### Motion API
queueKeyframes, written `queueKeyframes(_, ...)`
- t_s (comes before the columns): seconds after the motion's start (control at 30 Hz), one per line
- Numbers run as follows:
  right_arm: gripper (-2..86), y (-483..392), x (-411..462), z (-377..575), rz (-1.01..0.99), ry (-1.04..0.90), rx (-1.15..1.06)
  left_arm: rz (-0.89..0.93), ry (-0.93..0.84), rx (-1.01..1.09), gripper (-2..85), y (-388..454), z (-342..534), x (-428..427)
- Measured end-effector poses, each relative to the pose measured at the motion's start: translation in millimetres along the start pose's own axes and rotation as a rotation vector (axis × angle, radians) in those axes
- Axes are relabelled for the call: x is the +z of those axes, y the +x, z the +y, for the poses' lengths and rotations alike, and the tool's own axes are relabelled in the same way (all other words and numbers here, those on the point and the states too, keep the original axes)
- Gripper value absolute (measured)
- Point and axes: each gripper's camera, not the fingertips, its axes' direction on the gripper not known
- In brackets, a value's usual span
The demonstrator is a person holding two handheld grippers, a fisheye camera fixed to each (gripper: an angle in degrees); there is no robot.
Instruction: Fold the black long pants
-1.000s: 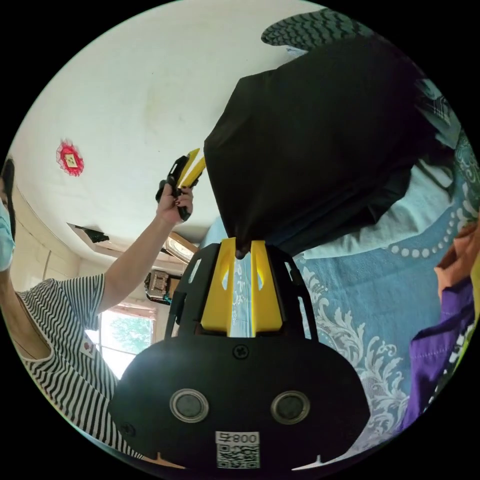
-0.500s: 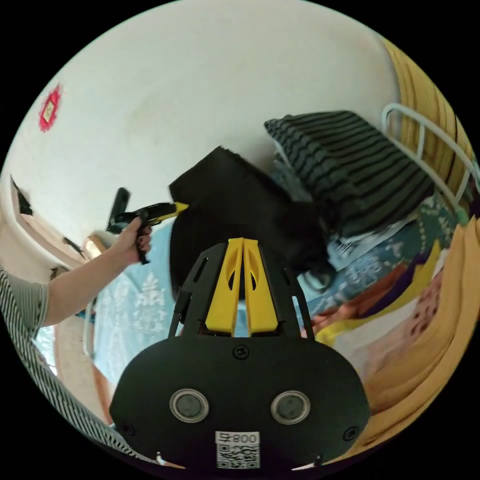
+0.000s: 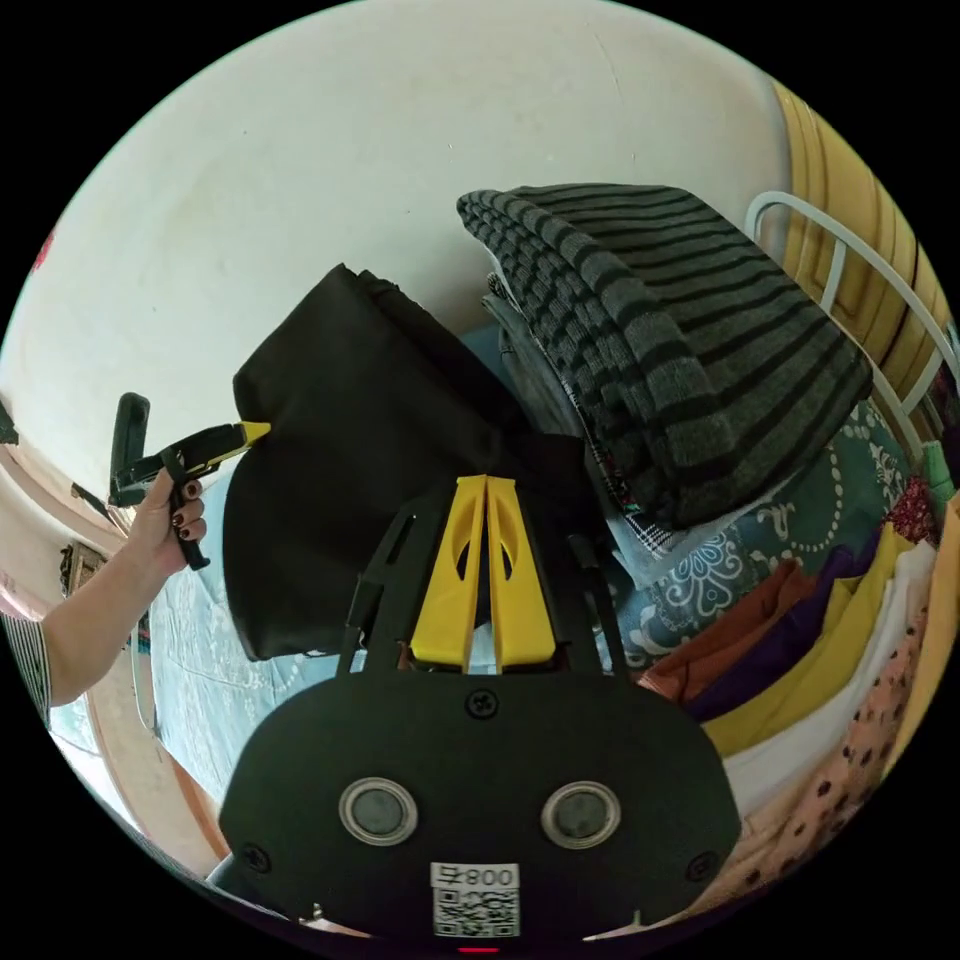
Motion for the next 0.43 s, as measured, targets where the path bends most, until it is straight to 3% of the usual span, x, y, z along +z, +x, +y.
queueKeyframes(0.17, 0.0, -8, -37, -3, -0.01, 0.079, -0.078, 0.027, 0.073, 0.143, -0.1, 57, 19, -25)
queueKeyframes(0.23, 0.0, -9, -28, -4, 0.001, 0.039, -0.12, -0.007, 0.025, 0.204, 0.0, 77, 32, -17)
queueKeyframes(0.33, 0.1, 0, 1, -9, 0.01, -0.053, -0.129, -0.082, -0.062, 0.212, 0.1, 79, 52, 10)
queueKeyframes(0.43, 0.1, 13, 0, -20, 0.001, -0.052, -0.125, 0.015, -0.019, 0.154, 0.1, 77, 64, 7)
